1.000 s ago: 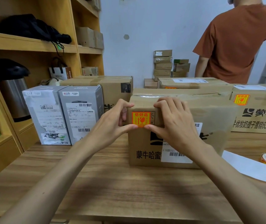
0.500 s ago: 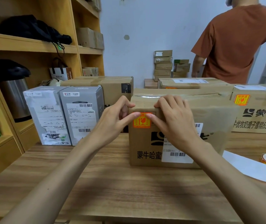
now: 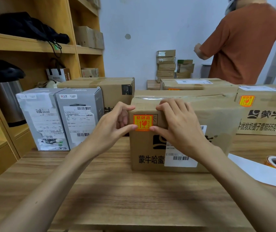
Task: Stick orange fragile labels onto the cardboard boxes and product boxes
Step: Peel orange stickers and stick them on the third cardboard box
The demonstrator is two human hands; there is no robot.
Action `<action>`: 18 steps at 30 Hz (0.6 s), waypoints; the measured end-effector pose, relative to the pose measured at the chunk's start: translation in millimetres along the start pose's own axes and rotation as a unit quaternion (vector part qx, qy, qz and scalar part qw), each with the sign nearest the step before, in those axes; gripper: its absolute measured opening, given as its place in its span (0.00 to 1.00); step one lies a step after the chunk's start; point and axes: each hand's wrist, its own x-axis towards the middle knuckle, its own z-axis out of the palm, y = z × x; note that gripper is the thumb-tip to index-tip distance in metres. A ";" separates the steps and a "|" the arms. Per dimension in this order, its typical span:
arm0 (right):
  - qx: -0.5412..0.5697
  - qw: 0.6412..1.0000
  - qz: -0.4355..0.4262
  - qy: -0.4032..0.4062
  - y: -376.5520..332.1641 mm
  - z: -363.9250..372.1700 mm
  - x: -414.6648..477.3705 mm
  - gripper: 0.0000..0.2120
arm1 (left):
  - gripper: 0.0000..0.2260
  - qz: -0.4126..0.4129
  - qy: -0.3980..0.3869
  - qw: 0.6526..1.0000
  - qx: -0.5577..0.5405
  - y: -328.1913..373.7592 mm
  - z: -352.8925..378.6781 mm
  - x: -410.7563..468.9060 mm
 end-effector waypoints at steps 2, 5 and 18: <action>0.011 1.000 -0.003 0.006 0.5 -0.6 -0.1 0.22 | 0.16 -0.005 0.004 1.000 -0.008 1.3 -1.4 0.1; 0.022 1.000 0.002 0.016 -0.5 -1.6 0.8 0.18 | 0.12 -0.020 0.010 1.000 -0.018 6.5 -1.9 3.0; 0.085 0.994 0.022 0.061 48.4 -63.1 -55.5 0.09 | 0.21 0.108 0.081 0.968 0.211 36.3 16.6 -8.2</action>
